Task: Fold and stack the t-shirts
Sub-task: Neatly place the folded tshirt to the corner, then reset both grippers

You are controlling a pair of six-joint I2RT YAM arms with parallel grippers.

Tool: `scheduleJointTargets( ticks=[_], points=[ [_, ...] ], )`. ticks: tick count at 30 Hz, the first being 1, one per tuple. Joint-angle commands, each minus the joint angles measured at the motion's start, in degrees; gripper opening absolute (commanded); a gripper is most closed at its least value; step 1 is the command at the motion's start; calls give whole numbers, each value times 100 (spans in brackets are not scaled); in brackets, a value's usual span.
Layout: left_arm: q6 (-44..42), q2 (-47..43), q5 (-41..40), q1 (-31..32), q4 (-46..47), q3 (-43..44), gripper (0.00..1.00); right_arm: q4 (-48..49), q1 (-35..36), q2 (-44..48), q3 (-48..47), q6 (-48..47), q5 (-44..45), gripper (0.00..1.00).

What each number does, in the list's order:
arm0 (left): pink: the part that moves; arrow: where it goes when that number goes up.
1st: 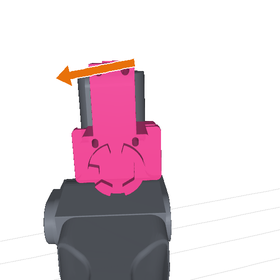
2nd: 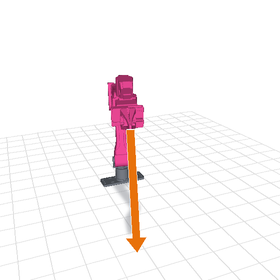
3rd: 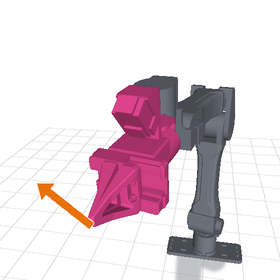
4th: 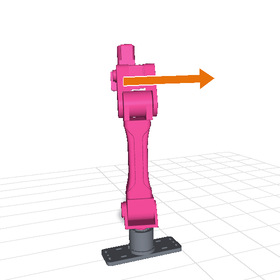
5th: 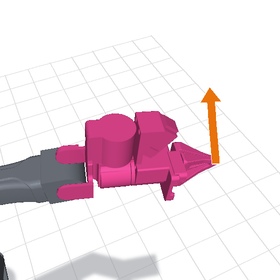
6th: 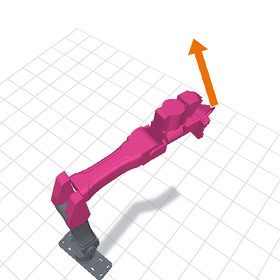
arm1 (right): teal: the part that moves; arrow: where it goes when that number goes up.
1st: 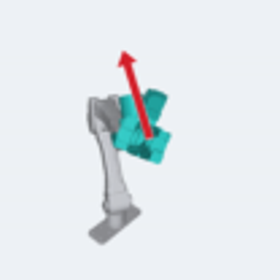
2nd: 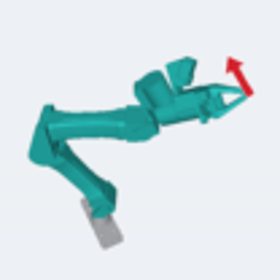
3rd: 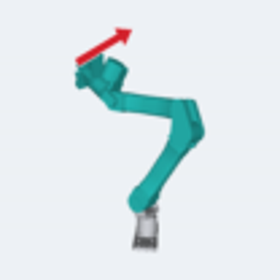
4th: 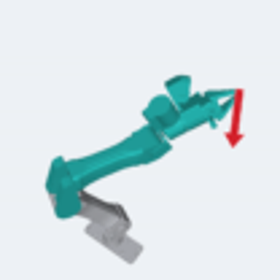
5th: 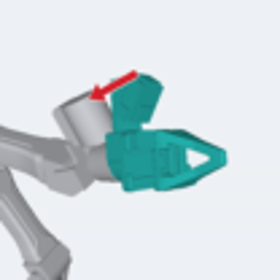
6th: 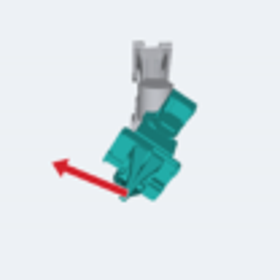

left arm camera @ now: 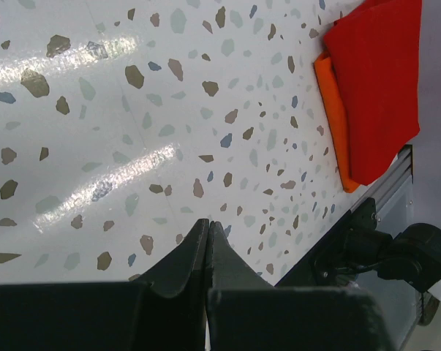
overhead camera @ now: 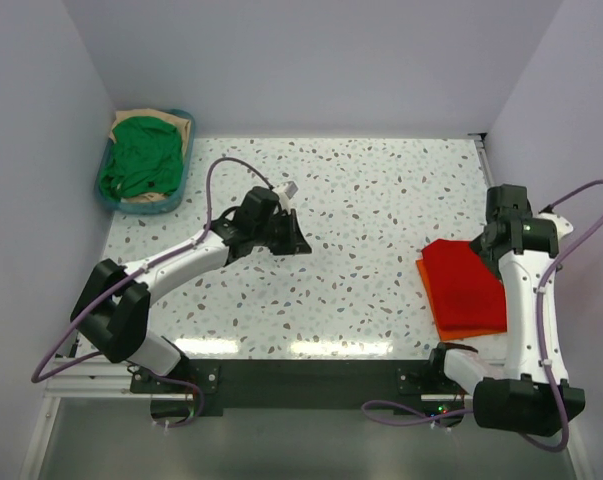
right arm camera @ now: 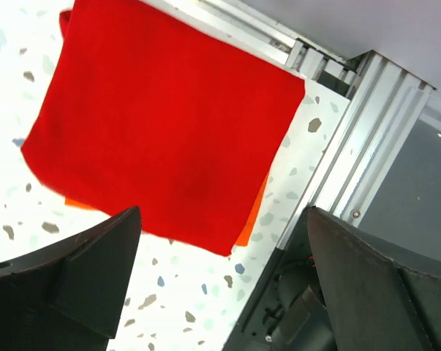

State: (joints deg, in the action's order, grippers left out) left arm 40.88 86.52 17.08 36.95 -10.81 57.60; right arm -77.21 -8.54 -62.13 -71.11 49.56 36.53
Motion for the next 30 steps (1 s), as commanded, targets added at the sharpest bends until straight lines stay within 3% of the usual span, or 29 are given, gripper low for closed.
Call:
scheduleJointTargets(
  ticks=[1,8,11,13,17,20,26,30],
  points=[
    [-115,-311,-3,23,158,-65,0,79,1,280,53,-745,-672,99],
    [-212,-575,-231,14,26,-30,3,1796,18,1088,940,-1712,-2798,99],
    [-221,-697,-337,14,35,-91,4,2288,403,1054,1143,-1748,-3398,99],
    [-239,-785,-477,14,52,-161,5,2560,807,887,1196,-1661,-3285,99],
    [-291,-1093,-758,5,18,-398,8,3026,2641,431,1179,-1231,-2486,99],
    [-388,-1374,-1092,-30,-123,-530,10,3571,3364,79,1248,-1116,-2440,99],
    [-485,-2174,-1690,-126,-237,-1048,18,4240,4525,-597,1144,-1221,-2221,99],
    [-529,-2587,-2068,-126,-422,-1234,19,4670,4756,-485,1354,-1379,-2299,99]
  ],
)
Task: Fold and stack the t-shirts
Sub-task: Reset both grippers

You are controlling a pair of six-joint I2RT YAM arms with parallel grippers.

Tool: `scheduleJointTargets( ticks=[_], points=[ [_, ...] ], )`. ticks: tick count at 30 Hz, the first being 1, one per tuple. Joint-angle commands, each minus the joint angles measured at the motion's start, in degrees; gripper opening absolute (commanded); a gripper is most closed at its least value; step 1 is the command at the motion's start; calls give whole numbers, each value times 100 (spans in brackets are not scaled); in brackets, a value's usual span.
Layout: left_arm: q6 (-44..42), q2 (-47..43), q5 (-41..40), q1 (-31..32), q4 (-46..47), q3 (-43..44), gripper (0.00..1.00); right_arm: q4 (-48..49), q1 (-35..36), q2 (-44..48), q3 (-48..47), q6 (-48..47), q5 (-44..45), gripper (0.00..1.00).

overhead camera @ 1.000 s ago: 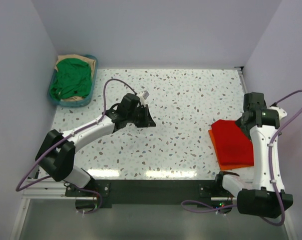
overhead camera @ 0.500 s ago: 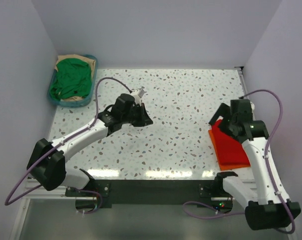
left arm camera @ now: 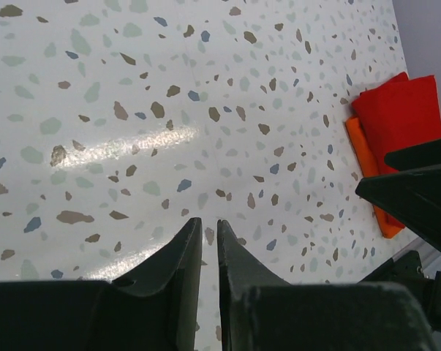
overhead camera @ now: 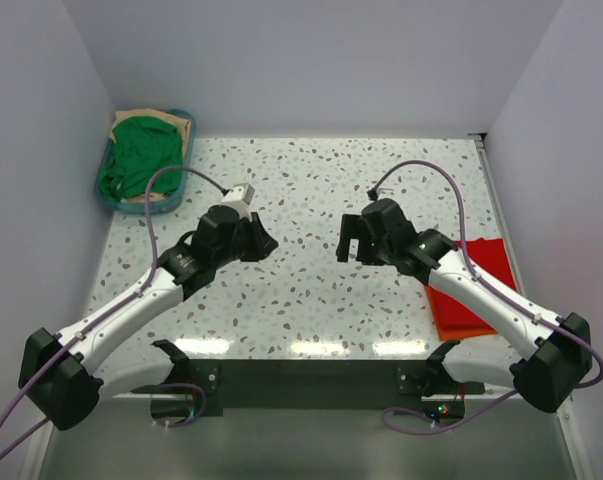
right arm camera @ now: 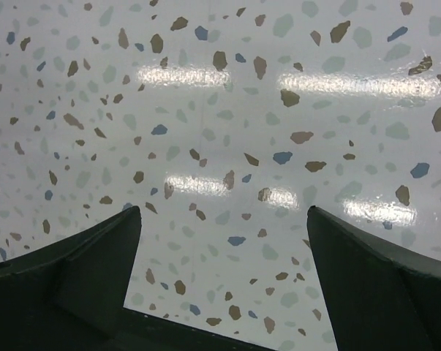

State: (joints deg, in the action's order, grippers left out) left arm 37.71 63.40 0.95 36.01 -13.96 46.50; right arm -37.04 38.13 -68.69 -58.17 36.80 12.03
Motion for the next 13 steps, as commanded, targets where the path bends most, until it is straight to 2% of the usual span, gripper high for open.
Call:
scheduleJointTargets(
  ticks=[1,13],
  points=[
    [-221,-423,-542,-33,-142,-150,19,750,89,206,95,-146,115,99],
    [-159,-1066,-921,-33,-459,-414,22,689,89,444,148,-375,89,98]
  ],
)
